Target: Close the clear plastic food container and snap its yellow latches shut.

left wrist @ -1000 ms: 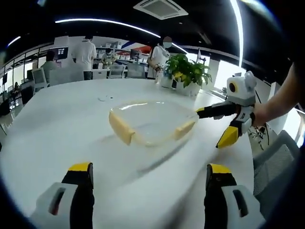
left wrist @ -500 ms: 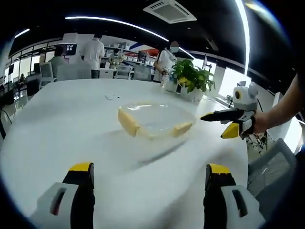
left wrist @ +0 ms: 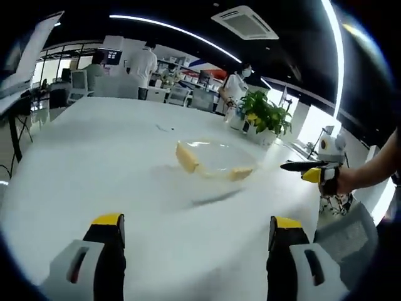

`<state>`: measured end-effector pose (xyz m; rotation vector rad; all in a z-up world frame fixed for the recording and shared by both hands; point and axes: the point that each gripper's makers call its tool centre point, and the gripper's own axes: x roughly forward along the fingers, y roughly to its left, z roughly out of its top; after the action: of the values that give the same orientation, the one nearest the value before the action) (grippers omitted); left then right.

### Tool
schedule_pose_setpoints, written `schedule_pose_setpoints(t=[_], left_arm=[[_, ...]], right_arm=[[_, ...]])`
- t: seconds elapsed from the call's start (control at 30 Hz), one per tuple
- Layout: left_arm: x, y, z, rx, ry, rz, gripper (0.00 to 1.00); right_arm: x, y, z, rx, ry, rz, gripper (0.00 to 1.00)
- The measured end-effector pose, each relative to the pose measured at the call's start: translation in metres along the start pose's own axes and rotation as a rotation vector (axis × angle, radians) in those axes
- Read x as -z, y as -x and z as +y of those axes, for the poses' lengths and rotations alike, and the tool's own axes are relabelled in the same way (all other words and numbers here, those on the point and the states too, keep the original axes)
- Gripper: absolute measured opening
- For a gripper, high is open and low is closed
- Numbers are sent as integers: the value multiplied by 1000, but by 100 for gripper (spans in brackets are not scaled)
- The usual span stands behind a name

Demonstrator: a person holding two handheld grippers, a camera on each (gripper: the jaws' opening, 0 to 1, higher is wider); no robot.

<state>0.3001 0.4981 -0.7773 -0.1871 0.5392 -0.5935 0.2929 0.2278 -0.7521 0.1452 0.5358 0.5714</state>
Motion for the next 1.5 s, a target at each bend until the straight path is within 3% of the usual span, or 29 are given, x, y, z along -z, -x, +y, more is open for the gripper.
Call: schedule_pose_setpoints(t=[0.13, 0.43, 0.7, 1.5], left_arm=[[3, 15, -2, -11, 40, -14, 92], [14, 38, -15, -15, 48, -13, 92], [14, 57, -26, -25, 80, -44, 92], [16, 74, -44, -61, 105, -118, 90]], right_arm=[[1, 15, 3, 1, -20, -10, 98], [-1, 44, 13, 4, -64, -56, 98], [-4, 65, 21, 16, -82, -106, 100], [9, 85, 34, 16, -132, -164, 99]])
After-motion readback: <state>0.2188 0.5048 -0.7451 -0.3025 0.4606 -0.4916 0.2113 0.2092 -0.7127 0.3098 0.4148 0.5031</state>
